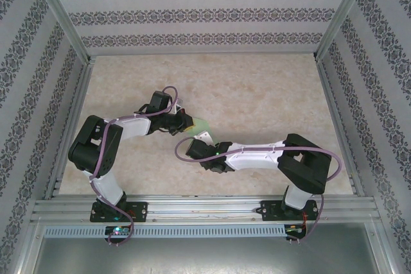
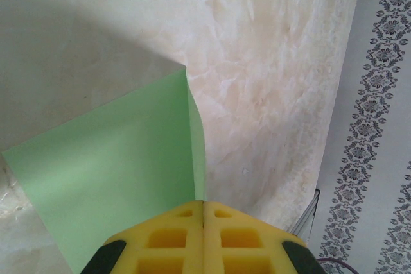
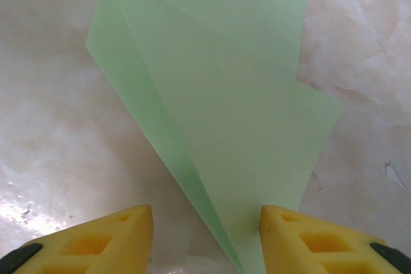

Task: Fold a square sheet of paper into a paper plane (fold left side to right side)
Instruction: Fourth fold the wing at the center of the table.

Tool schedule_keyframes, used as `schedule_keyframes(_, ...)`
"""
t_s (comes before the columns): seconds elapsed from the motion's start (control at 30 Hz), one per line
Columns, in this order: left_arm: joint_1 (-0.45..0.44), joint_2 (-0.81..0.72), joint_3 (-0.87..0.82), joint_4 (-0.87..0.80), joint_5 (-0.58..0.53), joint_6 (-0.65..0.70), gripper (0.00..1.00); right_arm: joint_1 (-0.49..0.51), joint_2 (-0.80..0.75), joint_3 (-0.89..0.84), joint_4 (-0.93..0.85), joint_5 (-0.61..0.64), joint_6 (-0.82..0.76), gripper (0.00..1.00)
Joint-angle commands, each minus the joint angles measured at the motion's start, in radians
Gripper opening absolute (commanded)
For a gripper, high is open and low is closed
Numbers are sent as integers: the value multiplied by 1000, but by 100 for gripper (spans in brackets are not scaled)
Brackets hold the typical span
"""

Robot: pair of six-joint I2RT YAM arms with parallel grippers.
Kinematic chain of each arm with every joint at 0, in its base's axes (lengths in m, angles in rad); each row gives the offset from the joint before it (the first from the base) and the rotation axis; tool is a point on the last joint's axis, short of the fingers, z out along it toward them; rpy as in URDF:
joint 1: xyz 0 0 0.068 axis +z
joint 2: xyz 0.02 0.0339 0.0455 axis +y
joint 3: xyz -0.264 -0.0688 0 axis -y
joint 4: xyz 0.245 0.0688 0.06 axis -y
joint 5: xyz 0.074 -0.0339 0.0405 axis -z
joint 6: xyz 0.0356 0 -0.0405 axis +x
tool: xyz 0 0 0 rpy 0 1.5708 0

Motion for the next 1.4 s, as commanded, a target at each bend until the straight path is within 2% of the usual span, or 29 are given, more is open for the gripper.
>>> schedule_keyframes(0.0,-11,-24,22,-10,-2,-5,3,7,18,23,-20,71,18,48)
schedule_keyframes(0.33,-11,-24,28,-20,-7,-1,3,-1,29,20,-19,85,22,36)
schedule_keyframes(0.47,-12,-25,29,-22,-8,2,3,-2,29,18,-20,83,23,29)
schedule_keyframes(0.6,-12,-25,29,-29,-9,6,5,-3,32,18,-20,81,22,17)
schedule_keyframes(0.73,-11,-38,22,-37,-18,16,14,-6,32,17,-23,76,25,5)
schedule_keyframes(0.87,3,-87,16,-86,-44,64,32,-13,21,17,-26,49,18,0)
schedule_keyframes(0.93,25,-129,6,-122,-54,94,39,-24,12,14,-23,17,10,0)
schedule_keyframes(1.1,113,-242,-30,-195,-59,151,48,-62,-22,0,12,-137,-29,0)
schedule_keyframes(1.23,173,-291,-51,-249,-27,198,49,-106,-46,-14,44,-307,-50,0)
schedule_keyframes(1.37,185,-303,-62,-294,-10,250,49,-144,-51,-18,70,-455,-67,0)
